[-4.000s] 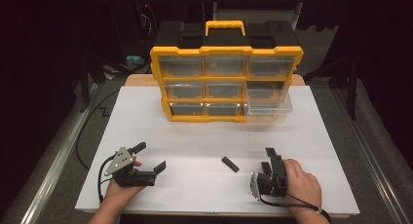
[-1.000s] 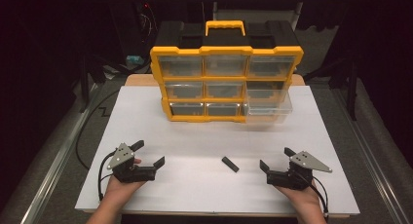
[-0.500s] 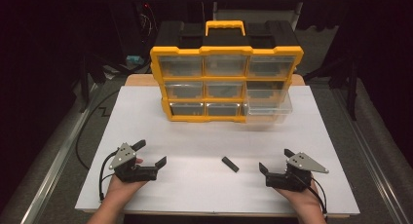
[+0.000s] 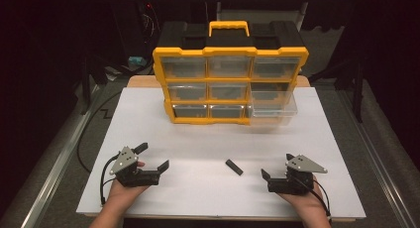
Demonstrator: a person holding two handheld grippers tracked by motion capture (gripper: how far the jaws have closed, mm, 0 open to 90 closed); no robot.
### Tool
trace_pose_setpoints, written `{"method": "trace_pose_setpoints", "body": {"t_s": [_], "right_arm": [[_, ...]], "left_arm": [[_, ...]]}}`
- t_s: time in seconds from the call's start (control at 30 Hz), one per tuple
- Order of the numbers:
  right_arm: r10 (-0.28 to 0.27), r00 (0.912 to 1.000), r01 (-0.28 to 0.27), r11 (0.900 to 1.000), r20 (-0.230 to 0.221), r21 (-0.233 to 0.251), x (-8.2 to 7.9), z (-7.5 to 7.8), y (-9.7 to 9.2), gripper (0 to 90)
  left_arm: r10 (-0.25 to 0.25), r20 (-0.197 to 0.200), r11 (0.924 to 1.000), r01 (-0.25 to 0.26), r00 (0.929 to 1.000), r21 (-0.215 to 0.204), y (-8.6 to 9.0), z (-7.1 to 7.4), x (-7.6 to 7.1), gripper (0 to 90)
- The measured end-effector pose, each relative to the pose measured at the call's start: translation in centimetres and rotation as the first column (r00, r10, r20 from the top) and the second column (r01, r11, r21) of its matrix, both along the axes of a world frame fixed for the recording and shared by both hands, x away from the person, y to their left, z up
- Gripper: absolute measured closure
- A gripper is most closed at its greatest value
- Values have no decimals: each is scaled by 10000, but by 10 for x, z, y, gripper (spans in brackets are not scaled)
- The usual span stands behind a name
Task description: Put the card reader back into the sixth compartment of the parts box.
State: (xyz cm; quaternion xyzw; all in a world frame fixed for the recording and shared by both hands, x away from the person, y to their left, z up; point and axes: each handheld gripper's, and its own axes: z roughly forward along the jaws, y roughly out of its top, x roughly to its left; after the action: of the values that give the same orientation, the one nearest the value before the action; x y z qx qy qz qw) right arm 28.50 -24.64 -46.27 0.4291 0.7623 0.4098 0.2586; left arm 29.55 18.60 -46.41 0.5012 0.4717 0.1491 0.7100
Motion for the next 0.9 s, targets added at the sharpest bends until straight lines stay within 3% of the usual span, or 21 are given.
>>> {"method": "trace_pose_setpoints", "body": {"t_s": [0.4,0.9], "right_arm": [[358,9938,-394,9987,-1051,-321,3,-5,4,0],[1282,9842,-1311,9912,-1220,-161,4,-6,23,0]], "left_arm": [[-78,-20,10000,78,10000,10,0,0,-1,3],[-122,52,9999,122,9999,-24,0,0,-1,3]]}}
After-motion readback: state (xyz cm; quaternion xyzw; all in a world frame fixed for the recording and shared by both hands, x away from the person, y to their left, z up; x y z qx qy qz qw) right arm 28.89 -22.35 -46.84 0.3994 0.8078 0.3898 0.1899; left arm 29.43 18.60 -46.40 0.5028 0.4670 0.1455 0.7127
